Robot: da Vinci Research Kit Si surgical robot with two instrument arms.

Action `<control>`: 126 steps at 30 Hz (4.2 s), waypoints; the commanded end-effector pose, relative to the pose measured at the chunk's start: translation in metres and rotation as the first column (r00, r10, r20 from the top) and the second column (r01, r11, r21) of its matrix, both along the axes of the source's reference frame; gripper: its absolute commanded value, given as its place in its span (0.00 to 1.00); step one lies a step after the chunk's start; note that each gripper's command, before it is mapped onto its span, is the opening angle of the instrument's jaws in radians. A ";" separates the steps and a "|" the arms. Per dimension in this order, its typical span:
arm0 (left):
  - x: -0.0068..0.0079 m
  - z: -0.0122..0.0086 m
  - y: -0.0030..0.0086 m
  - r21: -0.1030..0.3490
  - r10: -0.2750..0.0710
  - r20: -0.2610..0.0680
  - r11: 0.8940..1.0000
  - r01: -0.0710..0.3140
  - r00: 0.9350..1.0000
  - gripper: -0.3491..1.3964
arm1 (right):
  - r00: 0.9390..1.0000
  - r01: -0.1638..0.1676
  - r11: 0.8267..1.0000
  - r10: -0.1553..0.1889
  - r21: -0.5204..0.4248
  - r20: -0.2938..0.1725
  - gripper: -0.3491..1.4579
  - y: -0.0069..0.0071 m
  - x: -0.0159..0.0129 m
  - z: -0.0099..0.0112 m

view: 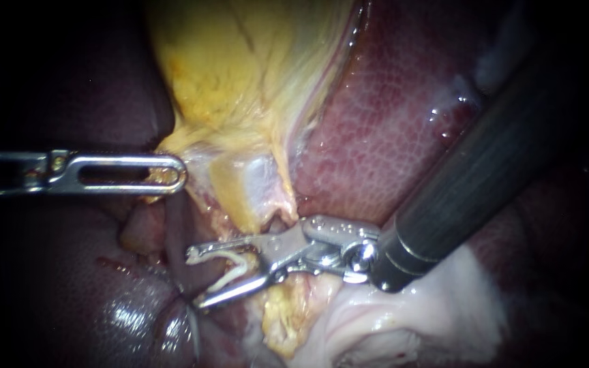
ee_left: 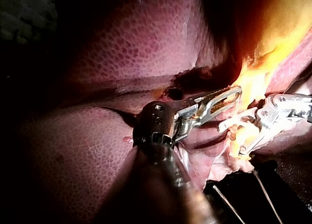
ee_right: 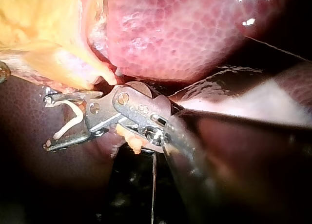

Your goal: Clipping third clip left tube

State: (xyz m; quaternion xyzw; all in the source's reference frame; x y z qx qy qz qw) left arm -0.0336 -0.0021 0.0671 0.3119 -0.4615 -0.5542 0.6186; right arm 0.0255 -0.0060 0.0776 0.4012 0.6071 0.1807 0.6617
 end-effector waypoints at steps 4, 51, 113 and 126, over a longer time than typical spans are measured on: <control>0.0001 -0.0001 0.0000 0.000 0.000 0.000 1.000 0.000 1.000 0.00 | 1.000 0.000 1.000 0.000 0.000 0.000 0.52 0.0000 0.0000 0.0000; 0.0023 -0.0013 0.0002 0.005 0.005 0.003 1.000 -0.005 1.000 0.00 | 0.998 -0.044 0.999 0.045 -0.015 0.049 0.52 0.0033 -0.0100 0.0003; 0.0013 -0.0001 -0.0001 -0.001 0.001 0.000 1.000 -0.001 1.000 0.00 | 0.994 0.020 0.993 -0.007 0.116 -0.111 0.52 0.0014 -0.0010 -0.0008; 0.0014 -0.0001 -0.0001 -0.001 0.001 -0.001 1.000 -0.001 1.000 0.00 | 0.995 0.007 0.990 0.006 0.144 -0.096 0.41 0.0028 -0.0018 -0.0003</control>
